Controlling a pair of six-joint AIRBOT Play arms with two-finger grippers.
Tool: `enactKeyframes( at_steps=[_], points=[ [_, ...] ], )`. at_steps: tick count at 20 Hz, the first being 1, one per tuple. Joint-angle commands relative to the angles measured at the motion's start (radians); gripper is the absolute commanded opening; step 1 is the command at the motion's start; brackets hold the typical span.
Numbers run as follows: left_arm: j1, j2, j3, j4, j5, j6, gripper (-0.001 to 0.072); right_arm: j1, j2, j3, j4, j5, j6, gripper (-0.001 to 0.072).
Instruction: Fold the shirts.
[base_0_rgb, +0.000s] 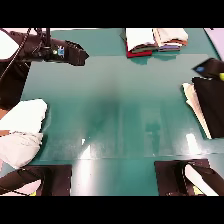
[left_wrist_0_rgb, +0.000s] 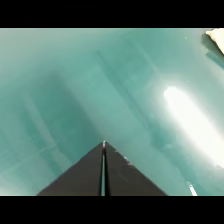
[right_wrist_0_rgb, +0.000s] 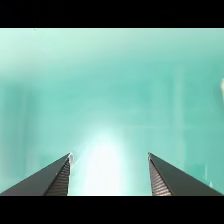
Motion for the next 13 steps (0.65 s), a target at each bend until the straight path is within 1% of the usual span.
enactKeyframes(
  at_steps=[1,2,3,4,7,13],
  points=[
    [0.000,0.000,0.000,0.006,-0.007,0.000,0.0025,0.287,0.000,0.009,-0.045,-0.050,0.000,0.0396],
    [0.000,0.000,0.000,0.006,-0.007,0.000,0.0026,0.338,-0.001,0.008,-0.059,-0.060,0.000,0.0208],
    [0.000,0.000,0.000,0.006,-0.007,0.000,0.0025,0.386,0.000,0.009,-0.075,-0.069,0.000,0.0050],
    [0.000,0.000,0.000,0.006,-0.007,0.000,0.0026,0.421,-0.001,0.008,-0.080,-0.070,-0.001,0.0018],
    [0.000,0.000,0.000,0.006,-0.007,0.000,0.0025,0.478,-0.001,0.008,-0.079,-0.069,0.000,0.0018],
    [0.000,0.000,0.000,0.005,-0.007,0.000,0.0026,0.482,0.000,0.008,-0.076,-0.064,0.000,0.0018]
  ],
)
